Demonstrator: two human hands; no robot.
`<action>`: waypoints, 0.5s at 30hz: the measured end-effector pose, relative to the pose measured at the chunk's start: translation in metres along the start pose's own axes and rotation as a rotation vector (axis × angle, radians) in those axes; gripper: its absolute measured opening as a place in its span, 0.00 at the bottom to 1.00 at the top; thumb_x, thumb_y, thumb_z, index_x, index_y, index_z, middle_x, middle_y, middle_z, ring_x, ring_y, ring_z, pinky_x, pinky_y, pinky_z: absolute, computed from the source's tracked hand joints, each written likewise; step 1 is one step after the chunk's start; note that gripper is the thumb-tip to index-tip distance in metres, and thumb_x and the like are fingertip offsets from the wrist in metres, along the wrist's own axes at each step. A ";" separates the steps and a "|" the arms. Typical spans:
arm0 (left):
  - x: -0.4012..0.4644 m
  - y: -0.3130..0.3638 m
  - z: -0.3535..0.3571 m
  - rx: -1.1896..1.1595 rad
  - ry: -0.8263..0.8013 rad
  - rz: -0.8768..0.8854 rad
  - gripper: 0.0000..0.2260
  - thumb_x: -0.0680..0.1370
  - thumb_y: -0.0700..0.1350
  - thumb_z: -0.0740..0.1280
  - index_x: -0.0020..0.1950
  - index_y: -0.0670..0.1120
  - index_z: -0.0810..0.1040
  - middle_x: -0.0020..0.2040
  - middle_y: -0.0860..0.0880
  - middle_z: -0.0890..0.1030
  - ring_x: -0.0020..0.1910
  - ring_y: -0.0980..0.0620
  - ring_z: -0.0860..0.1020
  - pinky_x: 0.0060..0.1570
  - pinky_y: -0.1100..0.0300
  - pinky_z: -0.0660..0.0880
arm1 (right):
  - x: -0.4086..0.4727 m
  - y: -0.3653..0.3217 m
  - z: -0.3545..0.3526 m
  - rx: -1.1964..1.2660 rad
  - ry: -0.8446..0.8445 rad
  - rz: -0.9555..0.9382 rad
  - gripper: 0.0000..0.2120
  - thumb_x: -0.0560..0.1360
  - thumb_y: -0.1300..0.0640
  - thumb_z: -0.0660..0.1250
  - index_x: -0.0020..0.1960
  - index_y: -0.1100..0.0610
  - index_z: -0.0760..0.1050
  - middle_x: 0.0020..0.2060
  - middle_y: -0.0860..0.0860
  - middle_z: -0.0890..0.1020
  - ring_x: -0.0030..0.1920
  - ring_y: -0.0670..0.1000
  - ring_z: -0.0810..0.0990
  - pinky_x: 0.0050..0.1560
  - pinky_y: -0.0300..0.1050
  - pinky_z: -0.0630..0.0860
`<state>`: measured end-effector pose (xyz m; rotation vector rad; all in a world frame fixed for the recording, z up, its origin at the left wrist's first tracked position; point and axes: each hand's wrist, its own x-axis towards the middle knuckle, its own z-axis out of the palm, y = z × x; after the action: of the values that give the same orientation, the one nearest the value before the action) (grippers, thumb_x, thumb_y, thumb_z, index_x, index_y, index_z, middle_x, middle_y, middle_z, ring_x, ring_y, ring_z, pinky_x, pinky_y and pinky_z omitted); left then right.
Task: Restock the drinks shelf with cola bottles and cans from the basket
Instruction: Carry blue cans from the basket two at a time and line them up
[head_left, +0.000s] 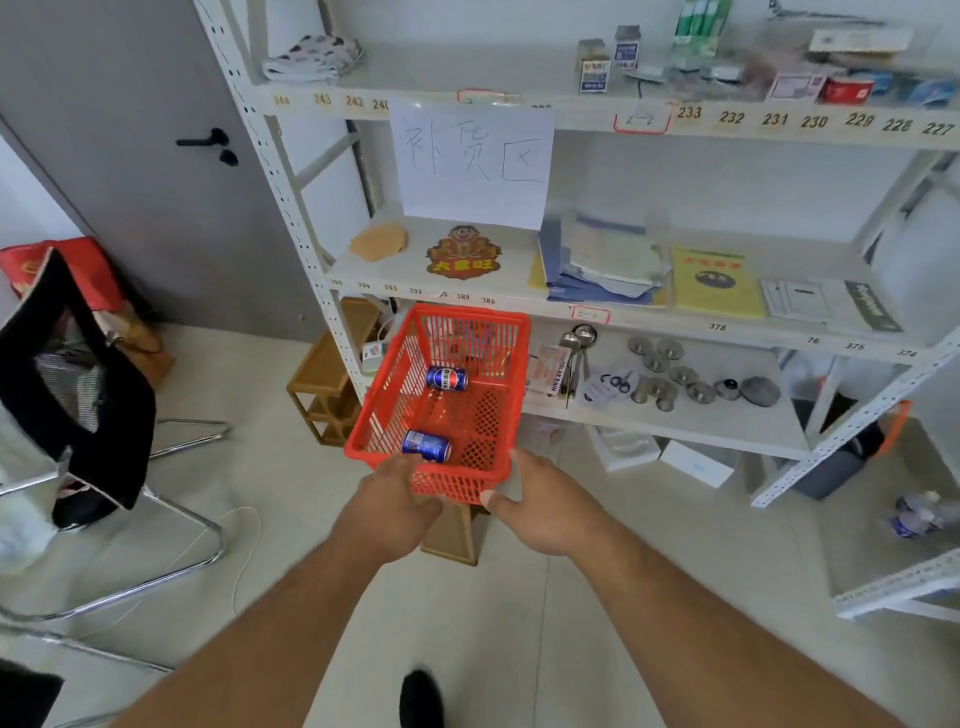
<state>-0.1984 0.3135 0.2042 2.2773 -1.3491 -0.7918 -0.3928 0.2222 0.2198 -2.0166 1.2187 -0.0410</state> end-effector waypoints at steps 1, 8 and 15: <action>0.015 -0.010 -0.010 -0.015 -0.004 0.014 0.15 0.79 0.51 0.72 0.65 0.60 0.77 0.60 0.59 0.79 0.57 0.57 0.78 0.47 0.66 0.73 | 0.020 -0.003 0.009 0.017 -0.002 0.010 0.24 0.73 0.36 0.65 0.66 0.44 0.74 0.62 0.47 0.83 0.62 0.52 0.82 0.62 0.55 0.80; 0.099 -0.059 -0.069 -0.039 -0.087 0.005 0.23 0.77 0.61 0.70 0.71 0.62 0.71 0.66 0.55 0.77 0.62 0.51 0.79 0.59 0.50 0.81 | 0.090 -0.064 0.034 0.115 -0.034 0.057 0.21 0.78 0.47 0.68 0.70 0.44 0.74 0.62 0.44 0.83 0.61 0.49 0.82 0.64 0.50 0.78; 0.176 -0.061 -0.076 0.036 -0.171 0.007 0.29 0.79 0.59 0.71 0.78 0.54 0.67 0.72 0.52 0.75 0.66 0.47 0.78 0.63 0.47 0.80 | 0.161 -0.070 0.036 0.181 -0.037 0.168 0.21 0.78 0.46 0.70 0.70 0.49 0.74 0.62 0.48 0.83 0.61 0.52 0.82 0.62 0.49 0.78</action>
<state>-0.0418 0.1892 0.1788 2.2751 -1.4549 -0.9864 -0.2395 0.1377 0.1829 -1.7472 1.3085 -0.0302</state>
